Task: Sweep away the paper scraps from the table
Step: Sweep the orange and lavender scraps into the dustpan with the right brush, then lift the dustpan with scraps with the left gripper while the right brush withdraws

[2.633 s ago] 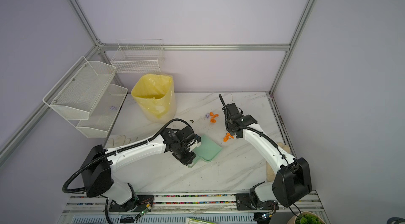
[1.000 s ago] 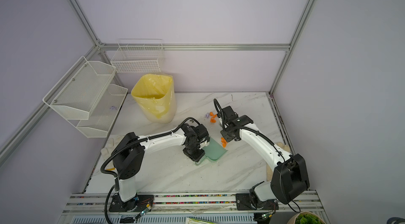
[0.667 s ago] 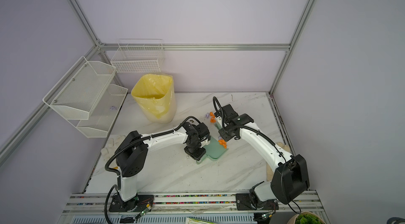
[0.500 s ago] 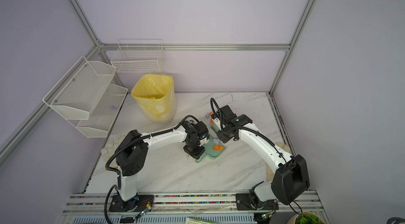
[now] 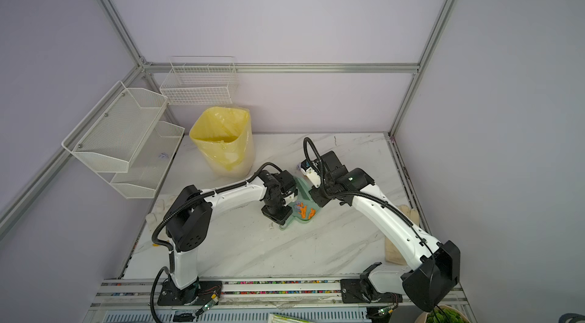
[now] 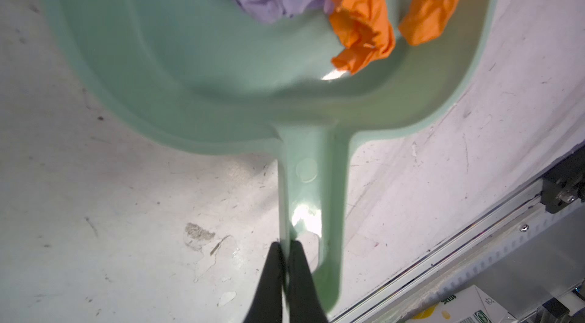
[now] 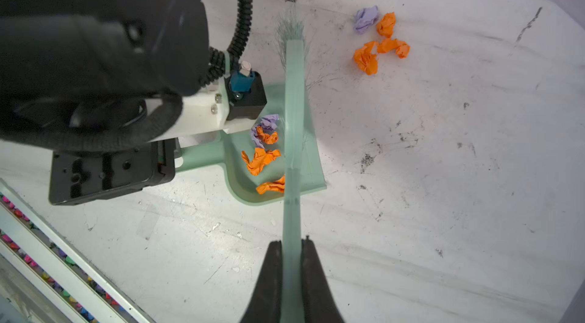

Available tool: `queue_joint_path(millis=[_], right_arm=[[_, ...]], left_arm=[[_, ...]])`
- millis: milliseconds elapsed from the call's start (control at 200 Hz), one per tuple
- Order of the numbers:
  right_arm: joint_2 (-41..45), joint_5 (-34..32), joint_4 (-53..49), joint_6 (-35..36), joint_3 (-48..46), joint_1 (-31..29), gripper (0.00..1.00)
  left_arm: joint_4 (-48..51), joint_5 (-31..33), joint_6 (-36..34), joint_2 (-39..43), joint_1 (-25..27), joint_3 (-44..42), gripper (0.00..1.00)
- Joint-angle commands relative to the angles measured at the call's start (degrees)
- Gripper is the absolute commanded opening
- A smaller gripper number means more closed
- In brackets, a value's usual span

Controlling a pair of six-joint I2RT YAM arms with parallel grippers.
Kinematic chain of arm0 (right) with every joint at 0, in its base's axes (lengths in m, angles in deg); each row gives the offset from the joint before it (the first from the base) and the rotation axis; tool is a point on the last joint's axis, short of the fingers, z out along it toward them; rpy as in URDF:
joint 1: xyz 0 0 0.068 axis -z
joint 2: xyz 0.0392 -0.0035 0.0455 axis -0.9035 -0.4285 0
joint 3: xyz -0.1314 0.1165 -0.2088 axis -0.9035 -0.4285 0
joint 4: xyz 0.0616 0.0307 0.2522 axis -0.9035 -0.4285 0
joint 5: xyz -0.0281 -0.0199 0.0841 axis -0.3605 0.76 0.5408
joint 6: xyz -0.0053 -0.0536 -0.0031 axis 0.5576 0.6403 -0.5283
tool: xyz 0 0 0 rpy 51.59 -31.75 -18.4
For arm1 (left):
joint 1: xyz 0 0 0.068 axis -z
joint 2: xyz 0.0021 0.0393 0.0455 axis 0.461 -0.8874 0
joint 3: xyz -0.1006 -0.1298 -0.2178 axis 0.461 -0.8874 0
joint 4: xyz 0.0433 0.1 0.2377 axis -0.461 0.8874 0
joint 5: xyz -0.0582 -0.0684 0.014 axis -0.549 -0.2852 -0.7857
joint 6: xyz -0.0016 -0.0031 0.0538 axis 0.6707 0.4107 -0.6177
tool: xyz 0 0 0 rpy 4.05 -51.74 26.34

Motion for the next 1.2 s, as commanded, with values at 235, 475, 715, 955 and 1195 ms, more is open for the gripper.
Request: queue_joint_path(millis=[235, 475, 715, 955, 1195], right_arm=[[1.4, -8.0, 4.0, -9.9, 1.9, -0.1, 0.0], [3.5, -11.0, 5.4, -14.6, 1.5, -0.1, 0.0], [6.1, -14.7, 10.0, -20.8, -0.3, -0.1, 0.0], [4.8, -15.8, 12.3, -22.5, -0.6, 0.3, 0.0], [6.6, -16.8, 16.7, -24.5, -2.9, 0.8, 0.0]], left_arm=[[-3.3, 0.7, -1.8, 6.9, -0.7, -2.0, 0.0], [-4.1, 1.0, -2.0, 8.6, -0.9, -4.2, 0.0], [-3.3, 2.2, -1.8, 10.6, -1.4, -4.7, 0.0], [-1.1, 0.4, -1.2, 13.1, -2.3, -0.7, 0.0], [3.9, 4.7, -2.2, 14.3, -3.5, 2.8, 0.0]])
